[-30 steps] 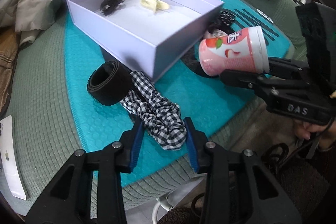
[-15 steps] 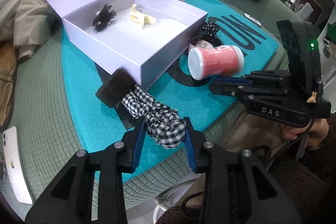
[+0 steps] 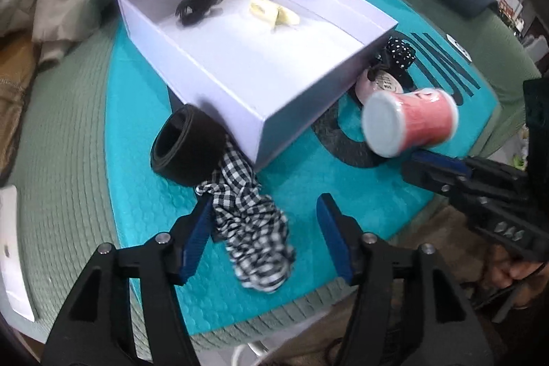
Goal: Organize objects
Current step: 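Lift the gum jar with the right tool while the left tool grasps the gingham scrunchie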
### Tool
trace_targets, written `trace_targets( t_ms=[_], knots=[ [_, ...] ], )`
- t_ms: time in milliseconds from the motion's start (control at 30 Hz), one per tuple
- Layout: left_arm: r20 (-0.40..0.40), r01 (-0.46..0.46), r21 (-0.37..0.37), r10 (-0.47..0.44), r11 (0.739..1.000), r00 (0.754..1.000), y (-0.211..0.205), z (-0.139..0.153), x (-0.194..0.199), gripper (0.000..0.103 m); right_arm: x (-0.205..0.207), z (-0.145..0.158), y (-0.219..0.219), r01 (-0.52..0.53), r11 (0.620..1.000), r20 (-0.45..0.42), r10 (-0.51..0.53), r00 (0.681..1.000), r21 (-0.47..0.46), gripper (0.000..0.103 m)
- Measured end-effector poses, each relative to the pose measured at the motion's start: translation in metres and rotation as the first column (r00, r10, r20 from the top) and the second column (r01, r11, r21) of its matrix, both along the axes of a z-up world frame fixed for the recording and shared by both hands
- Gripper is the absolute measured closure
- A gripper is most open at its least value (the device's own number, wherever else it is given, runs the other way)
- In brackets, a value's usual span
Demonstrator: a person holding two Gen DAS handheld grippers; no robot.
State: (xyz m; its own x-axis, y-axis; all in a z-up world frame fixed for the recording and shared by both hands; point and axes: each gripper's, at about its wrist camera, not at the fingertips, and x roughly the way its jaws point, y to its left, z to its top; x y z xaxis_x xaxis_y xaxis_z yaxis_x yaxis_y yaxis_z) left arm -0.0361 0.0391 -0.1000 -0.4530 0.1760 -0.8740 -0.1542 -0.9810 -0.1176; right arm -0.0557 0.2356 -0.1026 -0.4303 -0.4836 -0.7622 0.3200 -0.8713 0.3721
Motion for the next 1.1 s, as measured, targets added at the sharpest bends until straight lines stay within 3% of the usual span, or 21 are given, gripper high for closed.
trace_targets(
  t_ms=[33, 100, 267, 467, 667, 933, 1100],
  knots=[
    [-0.005, 0.003, -0.032, -0.004, 0.999, 1.0, 0.002, -0.001, 0.001, 0.05, 0.0, 0.001, 0.002, 0.021, 1.0, -0.009, -0.021, 1.0, 0.01, 0.05],
    [-0.025, 0.005, -0.085, -0.007, 0.996, 1.0, 0.004, 0.0, 0.004, 0.062, 0.002, 0.004, 0.003, 0.055, 0.997, -0.039, -0.053, 0.998, 0.049, 0.046],
    [-0.009, 0.016, -0.054, -0.016, 0.998, 1.0, -0.003, 0.002, 0.008, 0.07, 0.007, 0.007, 0.007, 0.129, 0.979, -0.113, -0.112, 0.987, 0.155, 0.043],
    [-0.005, 0.091, -0.003, -0.091, 0.996, 0.996, -0.002, 0.005, 0.026, 0.07, 0.01, 0.012, 0.004, 0.127, 0.961, -0.21, -0.075, 0.975, 0.246, 0.029],
    [-0.005, 0.1, 0.049, -0.1, 0.994, 0.995, 0.0, 0.006, 0.029, 0.07, 0.007, 0.015, -0.011, 0.107, 0.922, -0.254, -0.009, 0.967, 0.372, 0.028],
    [-0.049, 0.114, 0.037, -0.112, 0.993, 0.992, -0.004, 0.023, 0.029, 0.07, -0.006, 0.026, -0.015, 0.069, 0.891, -0.303, 0.079, 0.95, 0.448, 0.026],
    [-0.073, 0.111, 0.045, -0.107, 0.993, 0.992, -0.007, 0.035, 0.029, 0.07, -0.019, 0.029, -0.013, 0.048, 0.892, -0.298, 0.098, 0.95, 0.449, 0.023]
  ],
)
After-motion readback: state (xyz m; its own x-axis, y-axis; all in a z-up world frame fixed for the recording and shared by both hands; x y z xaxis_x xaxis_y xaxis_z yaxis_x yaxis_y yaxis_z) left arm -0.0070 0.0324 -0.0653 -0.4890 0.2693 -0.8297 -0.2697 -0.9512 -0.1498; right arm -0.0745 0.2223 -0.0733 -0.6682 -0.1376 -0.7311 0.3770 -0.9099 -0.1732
